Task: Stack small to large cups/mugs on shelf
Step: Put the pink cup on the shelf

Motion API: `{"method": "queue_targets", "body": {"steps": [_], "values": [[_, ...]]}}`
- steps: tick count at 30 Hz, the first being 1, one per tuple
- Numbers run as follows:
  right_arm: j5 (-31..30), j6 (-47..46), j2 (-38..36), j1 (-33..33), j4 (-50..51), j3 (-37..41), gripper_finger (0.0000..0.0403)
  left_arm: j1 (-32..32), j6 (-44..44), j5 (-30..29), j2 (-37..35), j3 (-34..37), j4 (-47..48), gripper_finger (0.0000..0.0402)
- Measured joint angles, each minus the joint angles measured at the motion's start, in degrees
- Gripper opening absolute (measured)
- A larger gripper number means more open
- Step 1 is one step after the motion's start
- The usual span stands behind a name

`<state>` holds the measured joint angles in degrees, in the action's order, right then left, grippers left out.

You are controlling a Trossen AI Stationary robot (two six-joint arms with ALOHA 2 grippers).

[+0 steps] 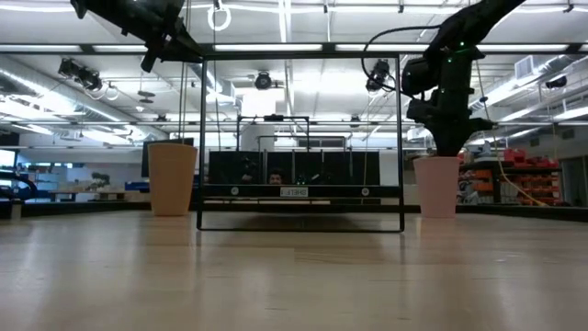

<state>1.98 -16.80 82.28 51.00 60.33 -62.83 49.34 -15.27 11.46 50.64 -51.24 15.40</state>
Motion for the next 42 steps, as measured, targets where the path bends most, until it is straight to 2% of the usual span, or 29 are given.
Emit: {"method": "queue_targets", "body": {"steps": [15,20,26,32,37,42], "values": [[0.0,1.85,3.76,0.0,-2.15,0.0,0.008,0.0,-0.2,-0.01,0.0,0.0,0.0,0.0091],[0.0,1.81,3.76,0.0,-2.35,0.0,0.0058,0.0,-0.2,-0.02,-0.01,0.0,-0.02,0.0085],[0.45,2.06,3.6,-0.02,-2.59,-0.07,0.001,0.0,-0.2,-0.02,0.01,0.0,-0.02,0.0076],[0.39,3.41,3.61,-0.19,-2.6,-0.23,0.0007,0.0,-0.2,-0.04,0.01,0.0,-0.02,0.0073],[0.43,3.47,2.24,-0.56,-0.27,-4.21,0.0004,0.0,-0.2,-0.04,-0.01,0.0,1.0,0.0074],[0.68,3.44,1.38,-1.43,4.36,-13.5,0.0003,0.0,-0.4,-0.06,0.01,0.0,1.72,0.0067]]}}
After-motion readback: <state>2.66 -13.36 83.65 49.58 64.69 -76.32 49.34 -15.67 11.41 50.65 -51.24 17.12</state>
